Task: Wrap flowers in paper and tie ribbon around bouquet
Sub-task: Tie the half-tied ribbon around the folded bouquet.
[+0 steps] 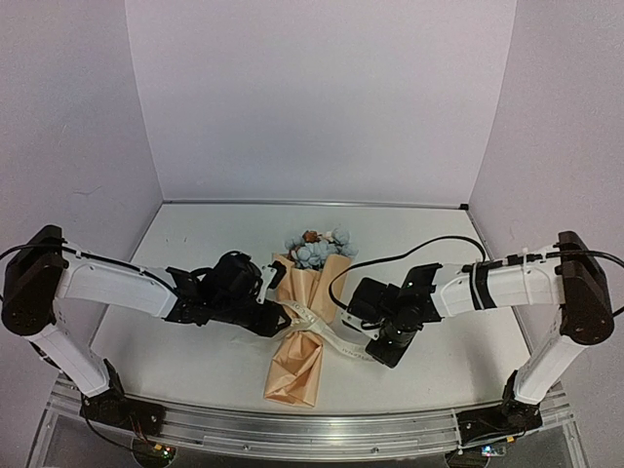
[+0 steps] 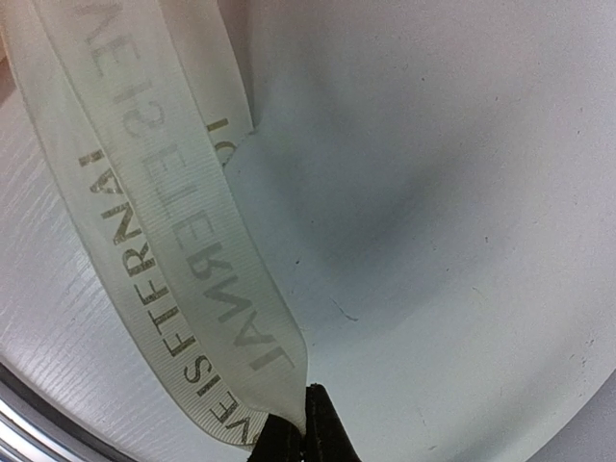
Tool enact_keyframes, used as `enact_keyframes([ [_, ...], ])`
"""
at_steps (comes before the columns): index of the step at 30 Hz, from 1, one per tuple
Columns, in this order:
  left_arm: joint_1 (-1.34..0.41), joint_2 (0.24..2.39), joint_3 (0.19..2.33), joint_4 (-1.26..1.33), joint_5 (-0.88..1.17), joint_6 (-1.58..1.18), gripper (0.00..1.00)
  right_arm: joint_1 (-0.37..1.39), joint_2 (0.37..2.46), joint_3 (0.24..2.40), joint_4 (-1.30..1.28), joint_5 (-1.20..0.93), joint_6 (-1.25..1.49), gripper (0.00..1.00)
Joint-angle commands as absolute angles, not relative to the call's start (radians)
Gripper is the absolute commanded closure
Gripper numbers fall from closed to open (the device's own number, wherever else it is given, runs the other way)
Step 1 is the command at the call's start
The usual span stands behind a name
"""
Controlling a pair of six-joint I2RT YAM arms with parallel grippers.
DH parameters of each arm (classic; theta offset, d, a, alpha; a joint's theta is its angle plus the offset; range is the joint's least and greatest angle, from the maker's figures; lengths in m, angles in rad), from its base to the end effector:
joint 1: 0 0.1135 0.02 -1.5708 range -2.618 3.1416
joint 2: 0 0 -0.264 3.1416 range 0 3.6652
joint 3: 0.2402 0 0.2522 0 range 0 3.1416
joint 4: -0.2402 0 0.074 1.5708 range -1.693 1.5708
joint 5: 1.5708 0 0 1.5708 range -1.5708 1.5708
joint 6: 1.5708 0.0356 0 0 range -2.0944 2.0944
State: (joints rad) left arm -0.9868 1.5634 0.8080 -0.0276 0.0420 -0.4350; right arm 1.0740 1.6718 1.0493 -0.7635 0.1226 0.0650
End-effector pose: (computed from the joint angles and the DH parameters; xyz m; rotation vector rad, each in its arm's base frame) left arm 0.1725 -0.2638 0.1759 0.6958 2.3781 -0.7114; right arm 0.1471 0.2623 0.1746 -1.3970 2.5644 -0.0050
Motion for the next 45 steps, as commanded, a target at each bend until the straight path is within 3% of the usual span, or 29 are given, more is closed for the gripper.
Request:
enact_keyframes([
  [1, -1.005, 1.581, 0.875, -0.048, 0.014, -0.315, 0.59, 1.072, 1.68, 1.089, -0.756, 0.138, 0.074, 1.0],
  [10, -1.015, 1.643, 0.937, -0.112, -0.023, -0.248, 0.61, 1.072, 1.686, 1.097, -0.756, 0.142, 0.071, 1.0],
  [19, -1.015, 1.632, 0.933, -0.133, -0.066, -0.241, 0.93, 1.072, 1.681, 1.091, -0.756, 0.183, 0.07, 1.0],
  [22, -1.015, 1.615, 0.917, -0.138, -0.088, -0.251, 1.0, 1.07, 1.68, 1.084, -0.758, 0.209, 0.085, 1.0],
  [45, -0.957, 1.498, 0.772, -0.174, -0.155, -0.337, 1.0, 1.057, 1.647, 0.956, -0.759, 0.289, 0.164, 1.0],
])
